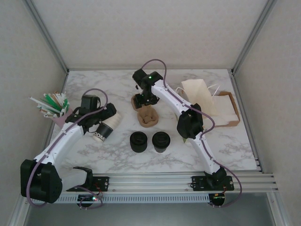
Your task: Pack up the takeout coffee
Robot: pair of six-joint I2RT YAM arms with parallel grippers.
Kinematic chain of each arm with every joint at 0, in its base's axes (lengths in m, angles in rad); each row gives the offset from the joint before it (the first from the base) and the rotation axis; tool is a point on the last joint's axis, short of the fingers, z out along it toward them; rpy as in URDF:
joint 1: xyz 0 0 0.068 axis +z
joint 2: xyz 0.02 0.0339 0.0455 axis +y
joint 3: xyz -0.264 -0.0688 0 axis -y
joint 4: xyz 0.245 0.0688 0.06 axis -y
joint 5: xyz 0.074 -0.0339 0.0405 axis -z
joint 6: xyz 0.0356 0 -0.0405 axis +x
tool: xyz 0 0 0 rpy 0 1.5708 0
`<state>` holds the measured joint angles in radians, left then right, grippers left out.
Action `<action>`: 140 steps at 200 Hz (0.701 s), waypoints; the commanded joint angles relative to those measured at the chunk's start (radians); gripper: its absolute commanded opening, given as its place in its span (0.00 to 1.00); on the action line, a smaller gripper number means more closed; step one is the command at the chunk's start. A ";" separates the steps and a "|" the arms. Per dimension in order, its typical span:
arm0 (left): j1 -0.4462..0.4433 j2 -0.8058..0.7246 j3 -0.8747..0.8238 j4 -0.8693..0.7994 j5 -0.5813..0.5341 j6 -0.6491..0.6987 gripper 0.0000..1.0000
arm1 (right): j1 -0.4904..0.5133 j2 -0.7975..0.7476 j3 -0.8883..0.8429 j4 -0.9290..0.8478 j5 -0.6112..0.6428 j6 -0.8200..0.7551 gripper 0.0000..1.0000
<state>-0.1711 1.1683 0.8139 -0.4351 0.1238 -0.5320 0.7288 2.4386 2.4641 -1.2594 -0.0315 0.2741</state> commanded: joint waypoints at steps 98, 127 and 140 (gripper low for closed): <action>-0.199 0.016 -0.128 -0.057 -0.113 -0.132 0.98 | 0.045 -0.047 0.080 0.060 -0.505 -0.047 0.75; -0.205 -0.081 -0.159 -0.050 -0.122 -0.174 0.98 | 0.051 0.023 0.124 0.085 -0.614 -0.044 0.72; -0.205 -0.135 -0.157 -0.052 -0.122 -0.191 1.00 | 0.054 0.048 0.141 0.098 -0.648 -0.044 0.72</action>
<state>-0.3637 1.1187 0.6895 -0.4423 -0.0036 -0.6548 0.7776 2.4149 2.5607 -1.1858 -0.5301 0.2459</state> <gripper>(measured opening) 0.983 0.723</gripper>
